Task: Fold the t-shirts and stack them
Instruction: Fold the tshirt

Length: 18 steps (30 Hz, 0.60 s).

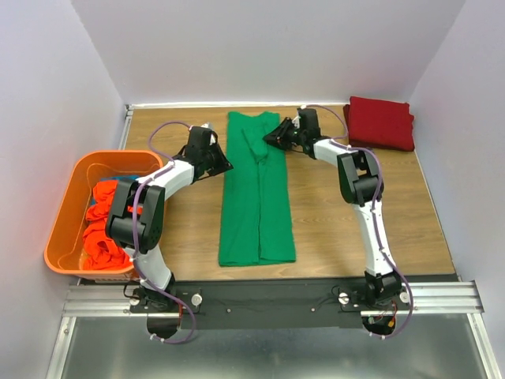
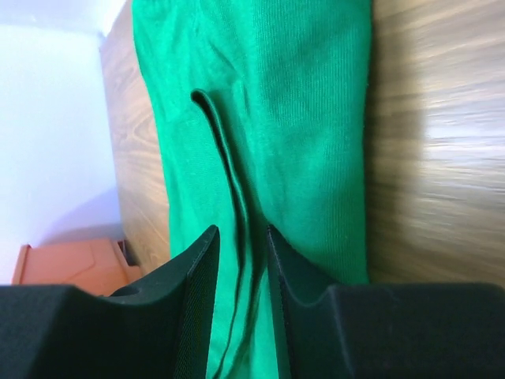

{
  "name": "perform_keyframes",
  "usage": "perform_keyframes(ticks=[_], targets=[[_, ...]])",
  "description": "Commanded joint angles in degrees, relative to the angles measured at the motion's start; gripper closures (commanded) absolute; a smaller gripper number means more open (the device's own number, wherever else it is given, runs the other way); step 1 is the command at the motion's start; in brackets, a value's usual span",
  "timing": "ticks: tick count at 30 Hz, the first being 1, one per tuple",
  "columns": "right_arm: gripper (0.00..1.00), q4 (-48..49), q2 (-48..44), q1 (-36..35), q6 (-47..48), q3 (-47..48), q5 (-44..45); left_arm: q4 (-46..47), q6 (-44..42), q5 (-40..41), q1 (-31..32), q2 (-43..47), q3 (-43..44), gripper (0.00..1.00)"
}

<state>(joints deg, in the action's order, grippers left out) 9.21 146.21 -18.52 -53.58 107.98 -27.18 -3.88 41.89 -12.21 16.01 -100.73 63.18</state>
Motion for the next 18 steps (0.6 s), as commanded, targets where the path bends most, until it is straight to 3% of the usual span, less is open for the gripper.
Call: perform_keyframes(ticks=[1,3,10,18], targets=[[0.61,-2.4,3.1,3.1,2.9,-4.8,3.1,1.9,0.4,-1.7,1.4,-0.4,-0.3,0.91],[0.61,-2.4,6.0,3.7,5.1,-0.1,-4.0,2.1,0.4,-1.8,2.4,-0.9,0.3,0.91],[0.58,-2.7,7.6,5.1,7.4,7.7,-15.3,2.2,0.6,-2.8,4.3,-0.3,1.4,0.91],[0.56,-2.4,-5.4,5.0,9.1,-2.6,-14.0,3.3,0.4,-3.9,5.1,2.6,-0.7,0.91]])
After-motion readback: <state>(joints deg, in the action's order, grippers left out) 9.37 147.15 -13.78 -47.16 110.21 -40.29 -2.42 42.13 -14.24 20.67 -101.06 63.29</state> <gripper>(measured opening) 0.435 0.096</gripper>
